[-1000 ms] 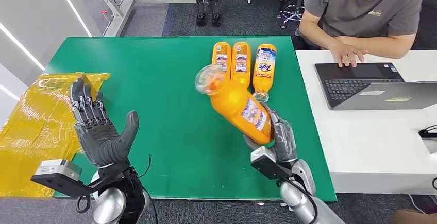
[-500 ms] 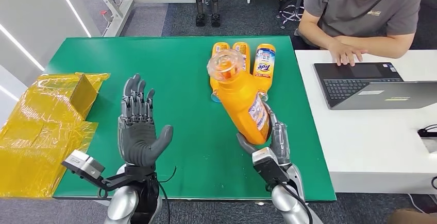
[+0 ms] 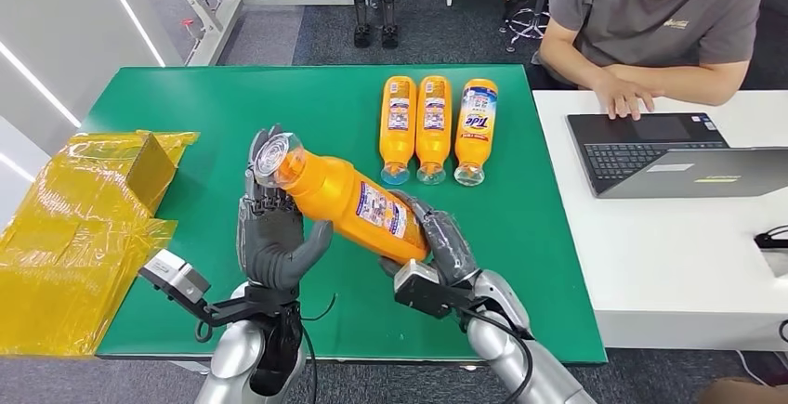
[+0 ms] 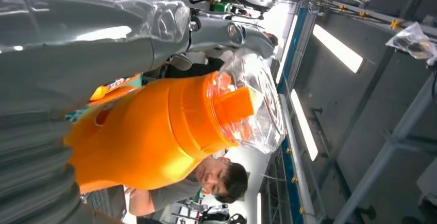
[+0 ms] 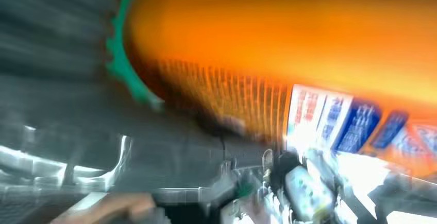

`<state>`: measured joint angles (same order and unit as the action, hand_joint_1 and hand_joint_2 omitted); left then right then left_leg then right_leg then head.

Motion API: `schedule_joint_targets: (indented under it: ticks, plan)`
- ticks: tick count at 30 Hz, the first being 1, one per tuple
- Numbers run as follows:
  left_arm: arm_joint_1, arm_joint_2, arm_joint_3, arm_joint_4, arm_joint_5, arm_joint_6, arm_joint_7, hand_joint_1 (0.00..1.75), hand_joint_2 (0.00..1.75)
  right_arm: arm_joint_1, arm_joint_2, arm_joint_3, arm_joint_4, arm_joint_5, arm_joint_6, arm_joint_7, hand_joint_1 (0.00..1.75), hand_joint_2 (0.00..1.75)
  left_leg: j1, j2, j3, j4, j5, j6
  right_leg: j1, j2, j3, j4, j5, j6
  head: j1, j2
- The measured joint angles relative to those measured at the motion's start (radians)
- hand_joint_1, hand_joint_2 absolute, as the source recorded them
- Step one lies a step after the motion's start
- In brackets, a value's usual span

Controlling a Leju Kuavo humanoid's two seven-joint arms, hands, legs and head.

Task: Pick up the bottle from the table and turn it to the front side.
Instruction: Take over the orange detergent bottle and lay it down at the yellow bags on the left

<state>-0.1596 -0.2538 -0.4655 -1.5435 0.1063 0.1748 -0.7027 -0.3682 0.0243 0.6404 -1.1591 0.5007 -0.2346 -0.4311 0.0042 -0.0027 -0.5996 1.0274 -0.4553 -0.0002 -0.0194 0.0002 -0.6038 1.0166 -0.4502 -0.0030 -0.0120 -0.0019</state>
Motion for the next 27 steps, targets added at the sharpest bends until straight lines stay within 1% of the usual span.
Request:
schedule_joint_targets:
  ticks: [8,18,19,20,21,22,23,24,25,27]
  plan:
    - [0.0,0.002,0.009,0.02,0.0,-0.02,0.0,0.0,1.75,-0.07,0.0,0.068,0.079,0.042,0.117,-0.009,1.75,1.75,0.0,0.0,0.0,0.0,0.0,0.0,0.0,0.0,0.0,0.0,0.0,0.0,0.0,0.0]
    - [0.0,0.002,0.03,0.047,0.002,-0.018,0.0,0.0,1.75,-0.122,0.0,0.108,0.161,0.058,0.188,-0.046,1.75,1.75,0.0,0.0,0.0,0.0,0.0,0.0,0.0,0.0,0.0,0.0,0.0,0.0,0.0,0.0]
    - [0.0,0.003,0.031,0.049,0.002,-0.014,0.0,0.07,1.75,-0.127,0.0,0.111,0.167,0.06,0.195,-0.047,1.75,1.75,0.0,0.0,0.0,0.0,0.0,0.0,0.0,0.0,0.0,0.0,0.0,0.0,0.0,0.0]
    - [0.0,0.003,0.031,0.05,0.002,-0.009,0.0,0.27,1.75,-0.132,0.0,0.114,0.173,0.063,0.199,-0.048,1.75,1.75,0.0,0.0,0.0,0.0,0.0,0.0,0.0,0.001,0.0,0.0,0.0,0.0,0.0,0.0]
    - [0.0,0.003,0.032,0.051,0.002,-0.003,0.0,0.65,1.75,-0.136,0.0,0.117,0.179,0.064,0.203,-0.048,1.75,1.75,0.0,0.0,0.0,0.0,0.0,0.0,0.0,0.001,0.0,0.0,0.0,0.0,0.0,0.0]
    - [0.0,0.003,0.032,0.052,0.001,0.003,0.0,1.09,1.75,-0.14,0.0,0.12,0.185,0.065,0.207,-0.049,1.75,1.75,0.0,0.0,0.0,0.0,0.0,0.0,0.0,0.001,0.0,0.0,0.0,0.0,0.0,0.0]
    - [0.0,0.003,0.032,0.053,0.0,0.01,0.0,1.45,1.75,-0.145,0.0,0.123,0.192,0.065,0.21,-0.049,1.75,1.75,0.0,0.0,0.0,0.0,0.0,0.0,0.0,0.001,0.0,0.0,0.0,0.0,0.0,0.0]
    - [0.0,0.003,0.032,0.055,-0.001,0.019,0.0,1.69,1.75,-0.15,0.0,0.127,0.199,0.065,0.214,-0.049,1.75,1.75,0.0,0.0,0.0,0.0,0.0,0.0,0.0,0.001,0.0,0.0,0.0,0.0,0.0,0.0]
    - [0.0,0.003,0.033,0.055,-0.002,0.026,0.0,1.75,1.75,-0.155,0.0,0.13,0.205,0.065,0.216,-0.049,1.75,1.75,0.0,0.0,0.0,0.0,0.0,0.0,0.0,0.001,0.0,0.0,0.0,0.0,0.0,0.0]
    - [0.0,0.003,0.033,0.056,-0.005,0.041,0.0,1.75,1.75,-0.163,0.0,0.136,0.217,0.065,0.217,-0.05,1.75,1.75,0.0,0.0,0.0,0.0,0.0,0.0,0.0,0.0,0.0,0.0,0.0,0.0,0.0,0.0]
